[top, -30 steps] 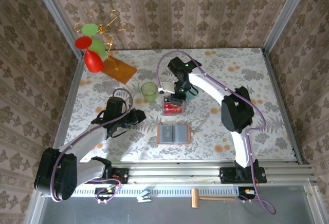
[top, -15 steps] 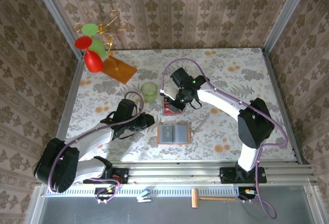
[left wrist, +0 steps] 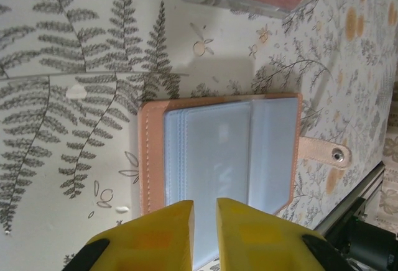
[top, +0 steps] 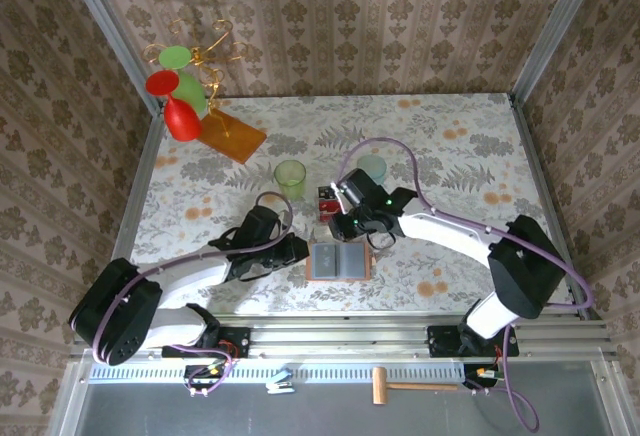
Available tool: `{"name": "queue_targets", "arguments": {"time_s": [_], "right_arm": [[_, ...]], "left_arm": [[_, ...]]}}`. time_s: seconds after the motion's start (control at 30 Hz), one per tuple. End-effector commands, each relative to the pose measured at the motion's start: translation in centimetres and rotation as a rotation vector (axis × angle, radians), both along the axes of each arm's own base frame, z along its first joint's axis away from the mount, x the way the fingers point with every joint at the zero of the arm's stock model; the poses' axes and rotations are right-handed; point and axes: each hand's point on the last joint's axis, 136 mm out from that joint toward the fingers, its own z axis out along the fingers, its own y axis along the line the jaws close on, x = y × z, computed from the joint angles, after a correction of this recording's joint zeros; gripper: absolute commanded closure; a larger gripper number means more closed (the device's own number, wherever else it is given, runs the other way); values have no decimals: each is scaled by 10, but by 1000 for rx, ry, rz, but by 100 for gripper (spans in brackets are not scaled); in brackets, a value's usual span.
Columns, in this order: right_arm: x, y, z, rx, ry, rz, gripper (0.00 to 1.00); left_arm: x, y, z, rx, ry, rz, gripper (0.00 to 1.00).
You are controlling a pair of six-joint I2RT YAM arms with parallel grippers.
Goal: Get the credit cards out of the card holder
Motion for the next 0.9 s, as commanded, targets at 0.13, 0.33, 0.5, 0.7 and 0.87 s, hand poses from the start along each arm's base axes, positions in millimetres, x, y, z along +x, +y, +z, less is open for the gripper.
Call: {"name": "queue_targets", "arguments": {"time_s": [0.13, 0.33, 0.5, 0.7, 0.87], "right_arm": [[-6, -3, 5, 158, 81, -220, 80], [-18, 0, -9, 170, 174, -230, 81], [-24, 8, -20, 201, 240, -233, 79], [-26, 23, -31, 278, 319, -253, 76], [-28, 31, -40, 300, 369, -256, 75]], "left_arm": [[-6, -5, -14, 6, 17, 3, 86], [-11, -7, -23, 13, 36, -12, 88], [-15, -5, -27, 19, 51, -9, 89], [-18, -3, -28, 21, 49, -6, 90], [-20, -1, -31, 25, 54, -5, 90]]}}
